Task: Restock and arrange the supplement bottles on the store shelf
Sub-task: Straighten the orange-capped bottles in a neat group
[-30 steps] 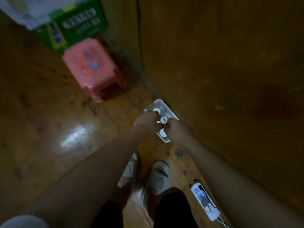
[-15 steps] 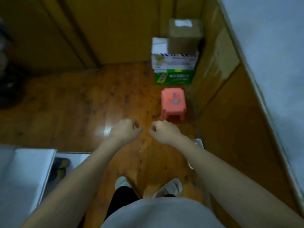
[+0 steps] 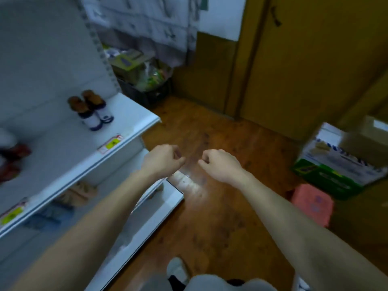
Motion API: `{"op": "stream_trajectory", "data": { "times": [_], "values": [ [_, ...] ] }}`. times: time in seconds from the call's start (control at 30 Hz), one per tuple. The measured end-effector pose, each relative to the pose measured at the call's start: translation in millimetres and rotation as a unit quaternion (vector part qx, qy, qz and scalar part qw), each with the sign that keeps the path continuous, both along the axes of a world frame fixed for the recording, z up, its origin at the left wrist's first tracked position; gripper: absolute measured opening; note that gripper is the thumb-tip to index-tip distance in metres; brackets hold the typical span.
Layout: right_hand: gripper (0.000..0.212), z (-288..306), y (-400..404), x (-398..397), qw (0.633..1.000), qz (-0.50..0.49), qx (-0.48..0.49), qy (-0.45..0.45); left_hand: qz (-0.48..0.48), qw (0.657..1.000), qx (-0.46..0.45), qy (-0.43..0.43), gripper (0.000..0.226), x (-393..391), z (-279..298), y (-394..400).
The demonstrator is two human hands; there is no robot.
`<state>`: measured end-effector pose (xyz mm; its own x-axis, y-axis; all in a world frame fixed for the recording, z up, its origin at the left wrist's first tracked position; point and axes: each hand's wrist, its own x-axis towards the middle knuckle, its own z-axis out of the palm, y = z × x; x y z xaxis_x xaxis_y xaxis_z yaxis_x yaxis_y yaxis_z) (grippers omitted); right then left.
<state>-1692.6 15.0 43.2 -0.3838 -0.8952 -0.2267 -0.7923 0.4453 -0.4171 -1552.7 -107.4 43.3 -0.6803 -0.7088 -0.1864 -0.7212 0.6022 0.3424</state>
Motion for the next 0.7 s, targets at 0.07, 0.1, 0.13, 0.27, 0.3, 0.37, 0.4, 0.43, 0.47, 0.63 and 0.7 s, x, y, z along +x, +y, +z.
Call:
{"op": "stream_trajectory", "data": {
  "times": [0.07,0.1,0.13,0.27,0.3,0.37,0.4,0.43,0.47,0.63,0.7],
  "values": [
    [0.027,13,-36,24,0.999,0.035,-0.013,0.002,0.035,0.999,-0.014,0.015,0.023,32,13,-23],
    [0.026,18,-54,36,0.998,0.055,-0.019,0.004,0.059,0.998,-0.017,0.026,0.022,47,18,-35],
    [0.025,23,-72,47,0.997,0.074,-0.023,0.006,0.085,0.995,-0.018,0.038,0.021,62,22,-47],
    [0.027,35,-135,87,0.989,0.147,-0.028,0.022,0.184,0.977,-0.002,0.105,0.011,113,34,-86],
    [0.027,36,-150,94,0.986,0.165,-0.028,0.027,0.207,0.971,0.004,0.119,0.011,123,37,-95],
    [0.025,37,-178,104,0.979,0.196,-0.030,0.035,0.247,0.959,0.004,0.141,0.013,136,41,-109],
    [0.025,36,-191,107,0.977,0.210,-0.032,0.037,0.265,0.952,0.000,0.154,0.012,142,42,-116],
    [0.026,35,-205,109,0.974,0.221,-0.034,0.035,0.282,0.944,-0.002,0.170,0.011,146,41,-122],
    [0.027,33,-217,110,0.972,0.232,-0.036,0.031,0.298,0.936,-0.001,0.185,0.009,149,39,-128],
    [0.027,7,-274,101,0.962,0.265,-0.042,0.043,0.374,0.894,-0.008,0.247,0.013,149,16,-159],
    [0.024,-9,-295,93,0.960,0.271,-0.059,0.043,0.410,0.870,-0.008,0.274,0.022,142,6,-174]
  ]
}}
